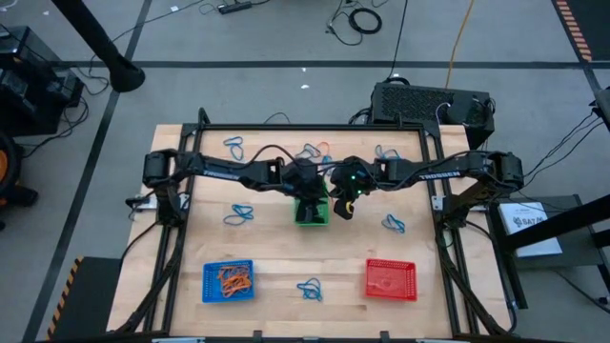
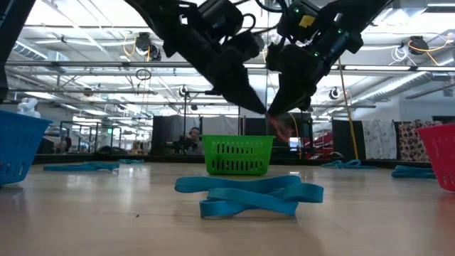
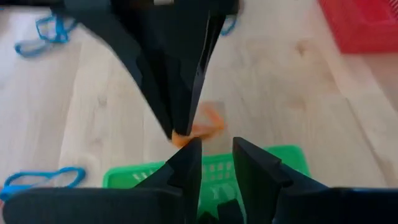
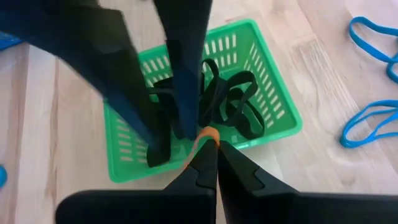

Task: Sort rubber bands into baskets
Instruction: Put the orange rubber band into the blue bin

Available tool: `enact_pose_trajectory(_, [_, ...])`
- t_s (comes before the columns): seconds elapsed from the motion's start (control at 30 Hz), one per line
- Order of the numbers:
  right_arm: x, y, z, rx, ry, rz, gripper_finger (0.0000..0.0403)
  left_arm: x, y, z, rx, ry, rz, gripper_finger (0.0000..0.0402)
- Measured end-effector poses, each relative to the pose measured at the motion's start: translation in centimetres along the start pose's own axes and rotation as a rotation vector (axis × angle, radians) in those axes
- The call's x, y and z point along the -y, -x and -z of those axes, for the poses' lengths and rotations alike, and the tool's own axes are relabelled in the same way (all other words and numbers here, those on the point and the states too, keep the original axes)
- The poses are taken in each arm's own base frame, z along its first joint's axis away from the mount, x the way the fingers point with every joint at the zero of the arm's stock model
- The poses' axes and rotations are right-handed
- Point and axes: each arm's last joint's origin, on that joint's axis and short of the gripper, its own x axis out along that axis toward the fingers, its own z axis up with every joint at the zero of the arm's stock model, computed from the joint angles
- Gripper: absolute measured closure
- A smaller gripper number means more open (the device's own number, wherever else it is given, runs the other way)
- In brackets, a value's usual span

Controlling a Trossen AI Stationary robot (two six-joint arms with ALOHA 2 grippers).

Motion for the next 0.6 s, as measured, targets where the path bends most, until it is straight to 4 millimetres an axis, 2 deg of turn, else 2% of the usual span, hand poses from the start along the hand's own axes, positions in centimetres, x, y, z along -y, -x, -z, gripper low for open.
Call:
enact_pose_trajectory(0.43, [0.0,0.0,0.03,-0.003,0.0,-0.002,0.0403,-0.43,-0.09,-0.26,0.014,-0.001,-0.126,0.0302])
enact_pose_trajectory(0.6, [0.01,0.0,0.05,-0.006,0.0,-0.002,0.0403,-0.43,-0.09,-0.26,0.014,-0.003,-0.126,0.0302])
